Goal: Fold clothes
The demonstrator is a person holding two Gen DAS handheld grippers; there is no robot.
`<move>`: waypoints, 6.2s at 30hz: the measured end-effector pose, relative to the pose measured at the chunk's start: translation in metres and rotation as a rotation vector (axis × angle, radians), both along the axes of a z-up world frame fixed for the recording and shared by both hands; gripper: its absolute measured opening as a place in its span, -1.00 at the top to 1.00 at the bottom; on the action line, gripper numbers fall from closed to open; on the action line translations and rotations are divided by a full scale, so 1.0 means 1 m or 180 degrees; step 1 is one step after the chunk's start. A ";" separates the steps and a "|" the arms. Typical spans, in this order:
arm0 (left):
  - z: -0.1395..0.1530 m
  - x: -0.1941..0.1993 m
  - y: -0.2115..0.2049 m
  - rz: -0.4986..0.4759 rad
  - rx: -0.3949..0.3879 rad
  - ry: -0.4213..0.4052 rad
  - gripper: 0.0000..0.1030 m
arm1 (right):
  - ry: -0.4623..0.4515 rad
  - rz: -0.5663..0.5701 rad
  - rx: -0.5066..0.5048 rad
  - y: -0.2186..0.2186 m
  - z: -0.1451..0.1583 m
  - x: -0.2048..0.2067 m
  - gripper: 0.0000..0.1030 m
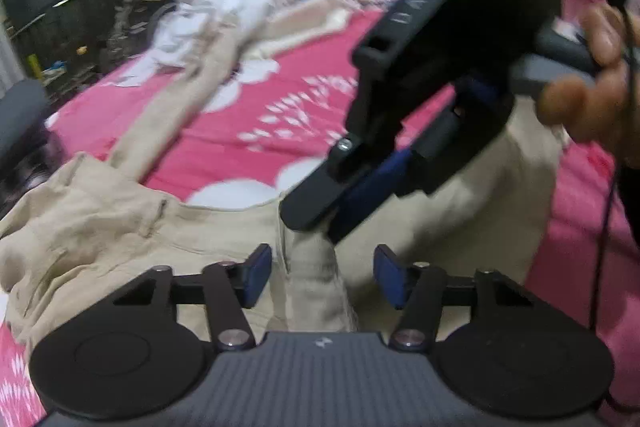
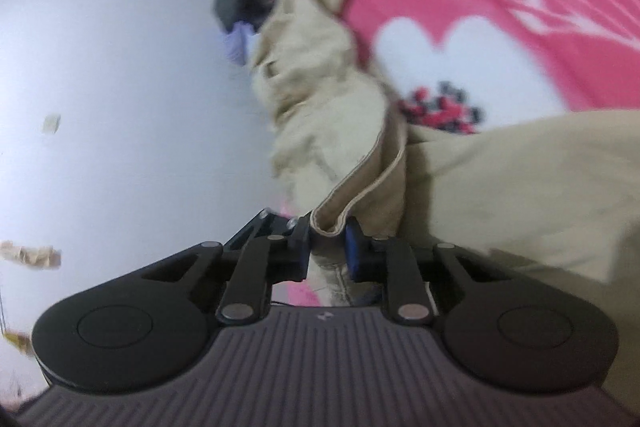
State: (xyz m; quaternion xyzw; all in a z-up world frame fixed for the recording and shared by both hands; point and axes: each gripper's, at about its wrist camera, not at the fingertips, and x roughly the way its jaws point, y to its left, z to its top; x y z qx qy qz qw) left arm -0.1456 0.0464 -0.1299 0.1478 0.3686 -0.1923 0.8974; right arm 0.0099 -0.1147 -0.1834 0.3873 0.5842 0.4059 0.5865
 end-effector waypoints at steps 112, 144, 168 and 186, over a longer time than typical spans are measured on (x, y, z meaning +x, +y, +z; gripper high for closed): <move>0.057 -0.006 0.298 0.2877 -0.1448 0.0044 -0.16 | 0.0016 -0.1732 -0.0577 -0.011 -0.025 0.204 -0.20; -0.018 0.079 0.109 0.0178 0.0370 0.0119 0.76 | -0.1873 -0.1936 -0.1176 -0.186 0.068 0.232 0.82; -0.031 0.116 0.036 0.0243 0.0335 -0.0116 0.62 | -0.0576 -0.0929 -0.1994 0.020 0.028 0.343 -0.07; -0.003 0.103 0.059 0.0174 -0.0194 -0.0347 0.92 | -0.1629 -0.1691 -0.1081 -0.091 0.133 0.233 1.00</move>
